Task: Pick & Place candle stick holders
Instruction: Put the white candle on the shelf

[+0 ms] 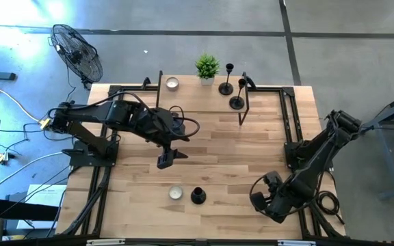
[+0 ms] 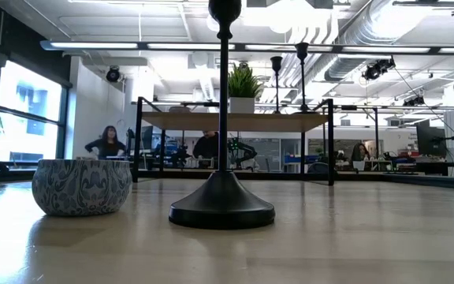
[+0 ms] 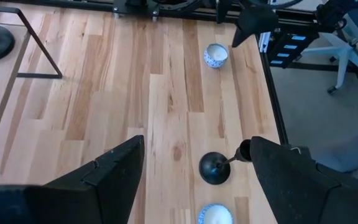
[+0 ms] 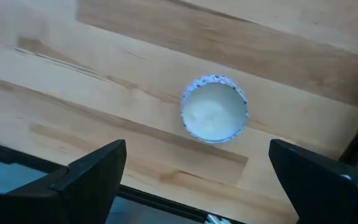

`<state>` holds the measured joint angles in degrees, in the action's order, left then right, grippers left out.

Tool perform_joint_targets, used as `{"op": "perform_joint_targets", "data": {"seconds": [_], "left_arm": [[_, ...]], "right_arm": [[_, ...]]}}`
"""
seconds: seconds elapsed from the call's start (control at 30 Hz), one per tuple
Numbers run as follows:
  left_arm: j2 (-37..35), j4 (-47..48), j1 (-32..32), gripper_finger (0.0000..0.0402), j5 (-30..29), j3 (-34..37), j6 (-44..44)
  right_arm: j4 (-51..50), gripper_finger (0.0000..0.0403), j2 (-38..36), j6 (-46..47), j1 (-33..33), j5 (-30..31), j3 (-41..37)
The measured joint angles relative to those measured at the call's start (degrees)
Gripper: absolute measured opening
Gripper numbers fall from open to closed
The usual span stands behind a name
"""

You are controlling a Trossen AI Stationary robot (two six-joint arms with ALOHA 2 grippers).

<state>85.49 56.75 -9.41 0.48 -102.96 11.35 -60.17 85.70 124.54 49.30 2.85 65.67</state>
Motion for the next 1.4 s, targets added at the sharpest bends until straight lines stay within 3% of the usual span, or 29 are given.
{"op": "perform_joint_targets", "data": {"seconds": [0.53, 1.4], "left_arm": [[0.0, 0.22, 0.02, 0.0288, 0.05, 0.0, -2.34], [0.0, 0.46, 0.02, 0.0288, 1.54, 0.0, -3.45]], "right_arm": [[2.54, 0.0389, 9.82, -6.85, -0.35, -5.07, 0.0], [1.05, 0.0389, 13.06, -13.89, -2.34, -5.78, 0.02]]}}
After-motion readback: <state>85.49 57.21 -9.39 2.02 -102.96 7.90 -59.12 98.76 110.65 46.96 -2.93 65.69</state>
